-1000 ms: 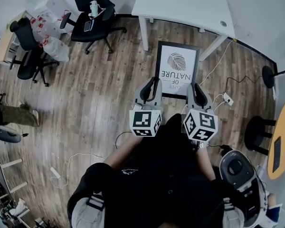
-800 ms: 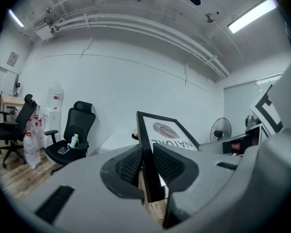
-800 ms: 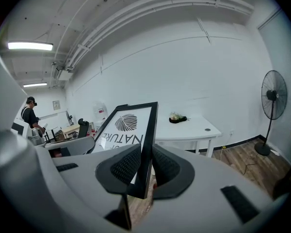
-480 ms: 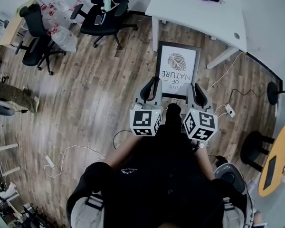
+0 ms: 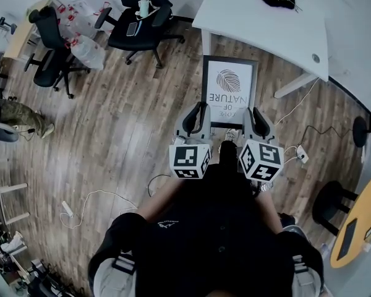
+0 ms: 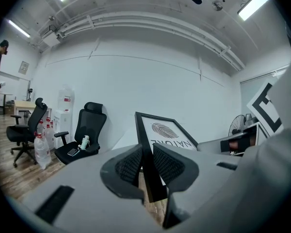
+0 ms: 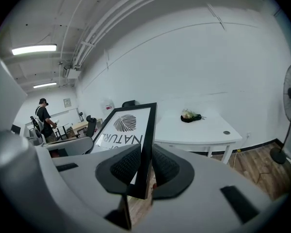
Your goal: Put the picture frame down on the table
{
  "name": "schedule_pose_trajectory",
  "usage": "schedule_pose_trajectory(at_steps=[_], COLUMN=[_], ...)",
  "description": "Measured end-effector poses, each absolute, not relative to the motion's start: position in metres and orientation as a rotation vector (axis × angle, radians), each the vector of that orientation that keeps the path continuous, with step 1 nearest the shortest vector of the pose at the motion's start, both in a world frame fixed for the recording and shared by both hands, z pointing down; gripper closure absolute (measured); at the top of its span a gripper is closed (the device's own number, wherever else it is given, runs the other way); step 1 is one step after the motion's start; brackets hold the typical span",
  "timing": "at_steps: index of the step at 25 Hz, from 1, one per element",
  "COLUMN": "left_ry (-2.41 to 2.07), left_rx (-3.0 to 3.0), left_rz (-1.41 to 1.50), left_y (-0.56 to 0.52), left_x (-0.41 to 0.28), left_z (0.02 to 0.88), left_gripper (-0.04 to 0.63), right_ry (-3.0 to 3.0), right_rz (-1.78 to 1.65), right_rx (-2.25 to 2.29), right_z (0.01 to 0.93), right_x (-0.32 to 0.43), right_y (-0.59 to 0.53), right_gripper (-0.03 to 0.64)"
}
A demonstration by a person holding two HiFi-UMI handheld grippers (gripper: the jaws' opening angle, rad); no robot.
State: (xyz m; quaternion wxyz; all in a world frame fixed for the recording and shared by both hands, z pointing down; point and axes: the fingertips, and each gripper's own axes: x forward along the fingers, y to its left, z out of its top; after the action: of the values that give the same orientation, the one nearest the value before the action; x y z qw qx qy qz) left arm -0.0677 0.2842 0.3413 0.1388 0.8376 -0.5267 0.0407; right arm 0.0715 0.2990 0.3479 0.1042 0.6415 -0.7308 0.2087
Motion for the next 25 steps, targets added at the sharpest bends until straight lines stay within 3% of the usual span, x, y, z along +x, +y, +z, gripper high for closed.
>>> schedule_pose_trajectory(at_steps=[25], left_ry=[-1.79], left_rx=[2.257], left_rz=[0.064], left_y=[0.109], left_x=[0.024], left_z=[0.328], left_gripper=[0.52], right_ry=[-2.355], right_rz=[0.583], right_rx=[1.641], right_z=[0.337], right_x=[0.163], right_y=[0.089], right_gripper=[0.549])
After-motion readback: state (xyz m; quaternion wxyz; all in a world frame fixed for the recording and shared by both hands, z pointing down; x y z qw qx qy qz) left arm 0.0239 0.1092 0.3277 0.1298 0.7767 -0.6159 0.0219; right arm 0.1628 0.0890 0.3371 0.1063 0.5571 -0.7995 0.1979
